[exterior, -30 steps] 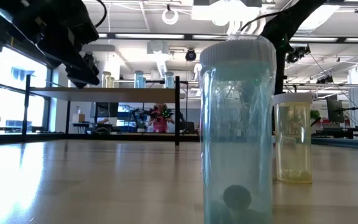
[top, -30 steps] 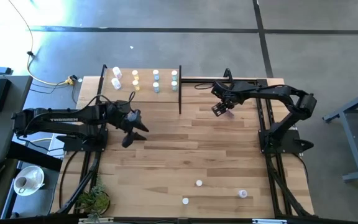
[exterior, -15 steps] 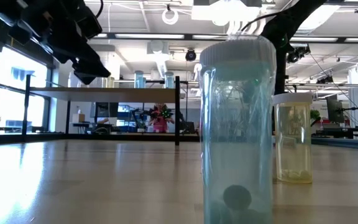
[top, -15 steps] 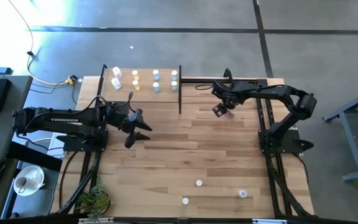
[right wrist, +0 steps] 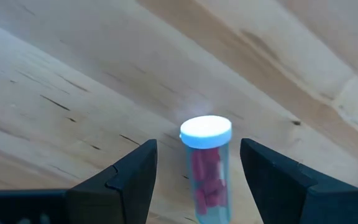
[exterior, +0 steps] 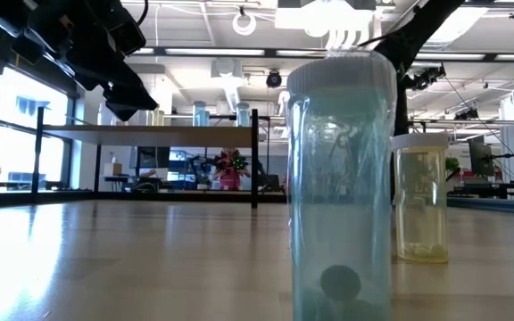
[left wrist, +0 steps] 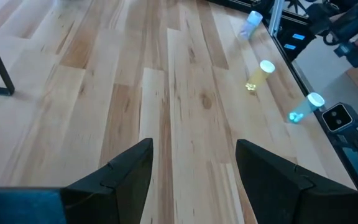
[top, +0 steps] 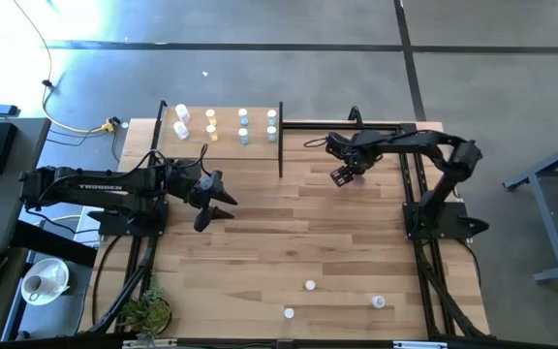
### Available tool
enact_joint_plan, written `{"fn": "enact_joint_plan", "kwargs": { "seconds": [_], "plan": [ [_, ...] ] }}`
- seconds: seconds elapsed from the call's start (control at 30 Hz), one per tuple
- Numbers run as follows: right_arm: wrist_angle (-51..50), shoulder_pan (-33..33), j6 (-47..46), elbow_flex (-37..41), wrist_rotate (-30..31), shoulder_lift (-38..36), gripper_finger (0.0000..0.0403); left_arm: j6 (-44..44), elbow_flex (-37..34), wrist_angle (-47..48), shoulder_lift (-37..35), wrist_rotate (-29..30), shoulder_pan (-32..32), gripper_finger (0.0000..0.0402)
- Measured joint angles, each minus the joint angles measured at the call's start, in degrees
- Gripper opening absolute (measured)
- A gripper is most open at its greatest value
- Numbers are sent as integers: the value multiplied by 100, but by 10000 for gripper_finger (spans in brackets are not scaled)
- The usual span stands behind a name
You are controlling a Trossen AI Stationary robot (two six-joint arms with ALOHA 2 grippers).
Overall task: Pick and place medicine bottles onto shelf by color
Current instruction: Put the blue pill bottle on the shelf aligned with the other blue pill bottles
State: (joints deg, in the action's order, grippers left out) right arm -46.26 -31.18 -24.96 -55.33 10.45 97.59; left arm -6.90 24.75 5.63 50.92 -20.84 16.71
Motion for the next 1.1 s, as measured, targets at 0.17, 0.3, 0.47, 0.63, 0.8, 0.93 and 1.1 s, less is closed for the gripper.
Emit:
{"fn": "enact_joint_plan", "kwargs": {
  "seconds": [0.17,0.3,0.47,0.63,0.8,0.93,1.1],
  "plan": [
    [-9,79,-73,-7,-8,182,222,0,0,1,0,2,0,220],
    [-26,94,-212,-15,-71,209,205,1,0,1,0,1,0,220],
    [-57,95,-223,-15,-141,213,169,1,0,0,0,2,0,220],
    [-50,96,-222,-17,-211,218,135,2,0,2,0,2,0,220],
    [-81,96,-189,-17,-218,216,104,3,0,2,0,2,0,220],
    [-132,156,-159,0,-220,83,88,2,0,0,0,2,0,220],
    [-86,387,-234,-2,-227,-347,86,2,0,2,0,2,0,220]
  ]
}}
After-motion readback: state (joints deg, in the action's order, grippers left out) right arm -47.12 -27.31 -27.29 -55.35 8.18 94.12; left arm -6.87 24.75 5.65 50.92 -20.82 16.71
